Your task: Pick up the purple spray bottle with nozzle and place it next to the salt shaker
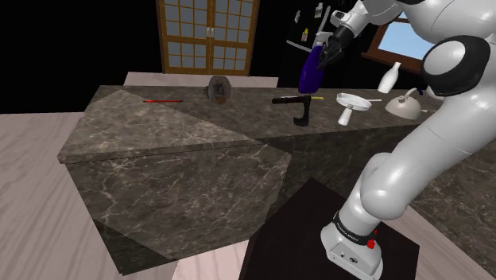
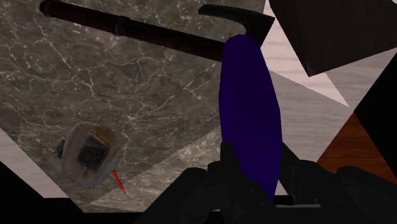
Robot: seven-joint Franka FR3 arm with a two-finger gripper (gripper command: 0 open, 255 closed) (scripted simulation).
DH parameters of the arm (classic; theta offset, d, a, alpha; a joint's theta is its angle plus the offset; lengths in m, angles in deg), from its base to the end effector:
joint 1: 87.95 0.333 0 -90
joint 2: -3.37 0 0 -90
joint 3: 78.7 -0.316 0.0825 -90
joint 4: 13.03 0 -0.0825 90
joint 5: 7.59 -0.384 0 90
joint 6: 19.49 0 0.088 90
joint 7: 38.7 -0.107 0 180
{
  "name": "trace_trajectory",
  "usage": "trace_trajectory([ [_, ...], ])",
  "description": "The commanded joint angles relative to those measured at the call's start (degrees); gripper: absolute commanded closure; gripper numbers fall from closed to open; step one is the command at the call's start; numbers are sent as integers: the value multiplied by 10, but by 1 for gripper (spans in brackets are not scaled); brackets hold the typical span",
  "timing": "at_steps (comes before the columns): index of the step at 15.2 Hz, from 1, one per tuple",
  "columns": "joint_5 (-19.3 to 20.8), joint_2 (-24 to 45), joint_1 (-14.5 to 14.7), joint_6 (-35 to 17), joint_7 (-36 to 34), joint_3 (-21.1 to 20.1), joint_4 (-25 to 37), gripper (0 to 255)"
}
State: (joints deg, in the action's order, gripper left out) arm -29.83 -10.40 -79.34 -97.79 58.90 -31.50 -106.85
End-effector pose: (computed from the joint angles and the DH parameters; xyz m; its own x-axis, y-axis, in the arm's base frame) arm 0.3704 -0.3038 0.6743 0.3729 0.7561 0.5379 0.8982 -0.4396 -0.0048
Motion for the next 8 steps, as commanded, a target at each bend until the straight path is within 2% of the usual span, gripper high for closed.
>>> trace_trajectory([
  [1,1,7,-7,25,25,24,17,255],
  [5,-4,33,-20,71,87,84,51,255],
  [8,-22,74,-31,113,146,142,87,255],
])
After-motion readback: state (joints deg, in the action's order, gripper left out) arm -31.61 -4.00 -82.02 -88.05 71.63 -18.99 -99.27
